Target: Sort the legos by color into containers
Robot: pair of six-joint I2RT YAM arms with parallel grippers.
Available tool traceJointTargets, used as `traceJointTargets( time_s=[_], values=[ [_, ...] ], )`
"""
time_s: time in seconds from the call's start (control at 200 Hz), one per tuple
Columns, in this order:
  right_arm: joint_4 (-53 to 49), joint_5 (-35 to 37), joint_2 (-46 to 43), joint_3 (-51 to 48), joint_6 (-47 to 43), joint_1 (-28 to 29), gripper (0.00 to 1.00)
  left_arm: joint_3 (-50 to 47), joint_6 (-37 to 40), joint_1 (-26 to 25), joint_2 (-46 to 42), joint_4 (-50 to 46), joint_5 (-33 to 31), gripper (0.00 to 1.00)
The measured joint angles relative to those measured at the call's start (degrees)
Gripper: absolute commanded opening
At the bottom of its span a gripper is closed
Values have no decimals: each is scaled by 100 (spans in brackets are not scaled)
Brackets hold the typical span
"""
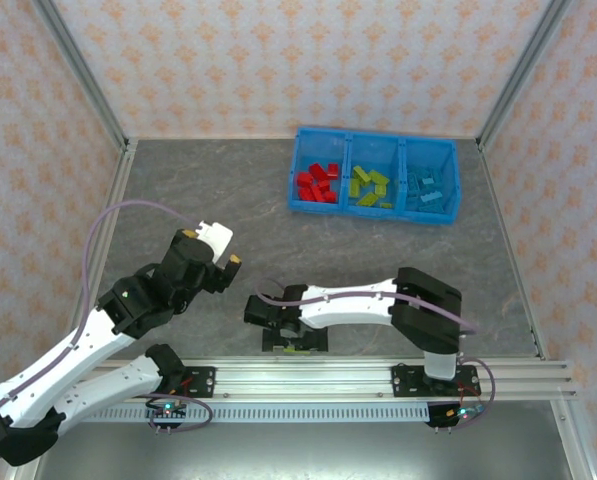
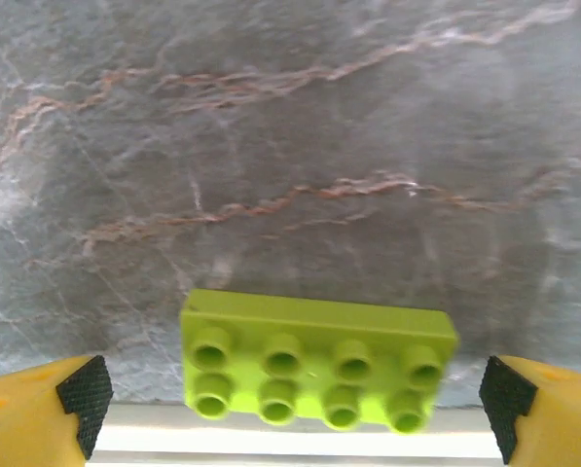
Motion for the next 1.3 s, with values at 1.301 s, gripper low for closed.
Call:
traceJointTargets(
  time_s=[1.301],
  values=[
    [107,654,-1585,1071,-2164,-5390,51,-1132,1137,240,-673,1084,3506,100]
  ],
)
